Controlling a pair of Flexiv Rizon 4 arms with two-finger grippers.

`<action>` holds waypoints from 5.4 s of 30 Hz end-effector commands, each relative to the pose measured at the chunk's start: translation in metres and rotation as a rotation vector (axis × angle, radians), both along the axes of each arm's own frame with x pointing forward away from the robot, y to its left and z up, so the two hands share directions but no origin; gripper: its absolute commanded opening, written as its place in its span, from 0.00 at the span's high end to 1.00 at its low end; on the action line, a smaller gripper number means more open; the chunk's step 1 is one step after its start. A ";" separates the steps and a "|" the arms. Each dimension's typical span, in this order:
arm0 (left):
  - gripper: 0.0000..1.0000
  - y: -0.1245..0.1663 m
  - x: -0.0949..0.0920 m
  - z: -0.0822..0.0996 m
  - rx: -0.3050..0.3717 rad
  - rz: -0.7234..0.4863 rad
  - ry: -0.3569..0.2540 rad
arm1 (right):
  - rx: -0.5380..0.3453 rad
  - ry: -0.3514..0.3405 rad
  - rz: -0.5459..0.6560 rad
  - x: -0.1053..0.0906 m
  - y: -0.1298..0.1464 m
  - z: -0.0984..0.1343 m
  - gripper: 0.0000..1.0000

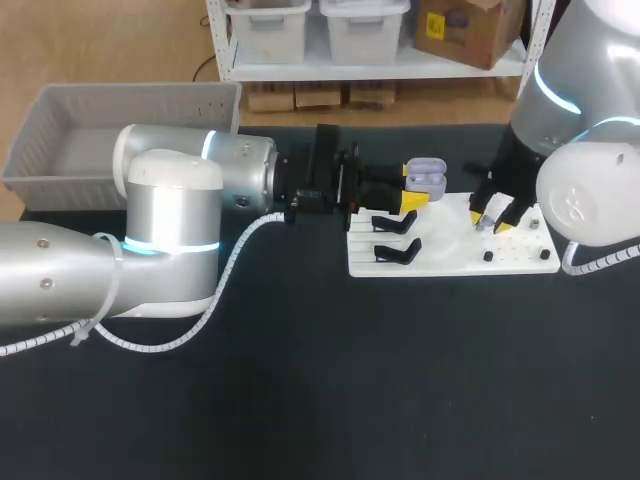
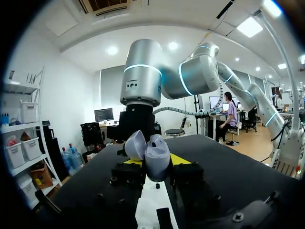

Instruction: Pick up each earbud case from the left stands, insert the matching earbuds, close the lid, and place the case in the box.

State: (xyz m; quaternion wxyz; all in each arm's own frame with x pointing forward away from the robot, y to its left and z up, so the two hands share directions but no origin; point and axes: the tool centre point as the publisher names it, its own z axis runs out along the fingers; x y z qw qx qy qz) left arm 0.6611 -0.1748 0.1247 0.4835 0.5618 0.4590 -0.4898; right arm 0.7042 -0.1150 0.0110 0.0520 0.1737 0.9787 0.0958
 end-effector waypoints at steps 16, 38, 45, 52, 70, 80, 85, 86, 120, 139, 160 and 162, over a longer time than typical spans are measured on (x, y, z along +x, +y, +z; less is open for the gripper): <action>1.00 0.000 -0.002 0.000 -0.001 0.006 -0.002 | -0.005 -0.012 0.005 -0.006 -0.004 0.015 1.00; 1.00 0.000 -0.002 0.000 -0.001 0.006 -0.002 | -0.107 -0.107 0.205 -0.038 -0.022 0.131 1.00; 1.00 0.000 -0.002 0.000 -0.001 0.006 -0.002 | -0.110 -0.071 0.395 -0.046 -0.002 0.172 1.00; 1.00 0.000 -0.002 0.000 -0.001 0.006 -0.002 | -0.113 -0.064 0.565 -0.056 0.030 0.200 1.00; 1.00 0.000 -0.002 0.000 -0.001 0.006 -0.002 | -0.200 -0.040 0.626 -0.052 0.053 0.195 1.00; 1.00 0.000 -0.002 0.000 -0.001 0.006 -0.002 | -0.174 -0.050 0.644 -0.059 0.060 0.200 1.00; 1.00 0.000 -0.002 0.000 -0.001 0.006 -0.002 | -0.196 -0.051 0.680 -0.073 0.077 0.214 1.00; 1.00 0.000 -0.002 0.000 -0.001 0.006 -0.002 | -0.179 -0.049 0.692 -0.075 0.081 0.215 1.00; 1.00 0.000 -0.002 0.000 -0.001 0.006 -0.002 | -0.156 0.027 0.728 -0.069 0.120 0.176 1.00; 1.00 0.000 -0.002 0.000 -0.001 0.006 -0.002 | -0.177 0.005 0.734 -0.068 0.114 0.165 1.00; 1.00 0.000 -0.002 0.000 -0.001 0.006 -0.002 | -0.230 0.000 0.719 -0.060 0.112 0.161 1.00; 1.00 0.000 -0.002 0.000 -0.001 0.006 -0.002 | -0.219 -0.001 0.719 -0.060 0.112 0.160 1.00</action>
